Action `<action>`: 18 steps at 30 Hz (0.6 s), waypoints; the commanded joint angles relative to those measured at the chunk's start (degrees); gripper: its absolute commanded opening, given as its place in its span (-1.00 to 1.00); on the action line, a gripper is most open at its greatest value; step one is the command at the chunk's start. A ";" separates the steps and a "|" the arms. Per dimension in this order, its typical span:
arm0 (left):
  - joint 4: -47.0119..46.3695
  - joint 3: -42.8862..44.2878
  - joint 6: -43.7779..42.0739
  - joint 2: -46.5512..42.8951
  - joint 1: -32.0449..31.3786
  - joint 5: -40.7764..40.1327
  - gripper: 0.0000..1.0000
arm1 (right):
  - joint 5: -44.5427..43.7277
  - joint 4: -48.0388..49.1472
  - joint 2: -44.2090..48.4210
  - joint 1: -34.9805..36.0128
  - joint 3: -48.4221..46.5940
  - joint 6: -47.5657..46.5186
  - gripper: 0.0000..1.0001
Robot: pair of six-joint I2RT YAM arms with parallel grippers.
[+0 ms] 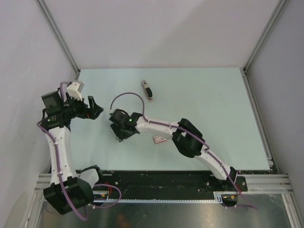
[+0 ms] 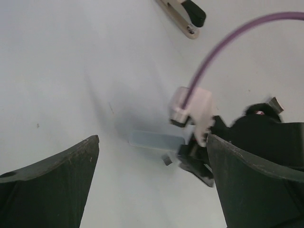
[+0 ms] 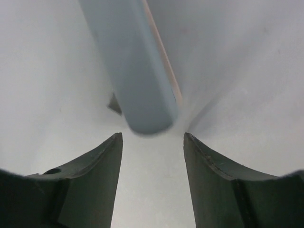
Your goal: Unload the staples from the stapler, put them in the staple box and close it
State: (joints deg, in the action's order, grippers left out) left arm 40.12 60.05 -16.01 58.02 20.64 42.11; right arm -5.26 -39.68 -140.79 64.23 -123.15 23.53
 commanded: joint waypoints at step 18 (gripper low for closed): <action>-0.11 1.49 1.63 1.68 4.09 5.08 0.99 | 6.32 21.17 28.20 -9.04 42.32 10.35 -0.11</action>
State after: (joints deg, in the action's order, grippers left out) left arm 40.10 60.88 -14.50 60.64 24.21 44.66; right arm 0.16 -19.97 -111.46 54.17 -81.91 32.51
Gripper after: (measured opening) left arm 0.994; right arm 0.471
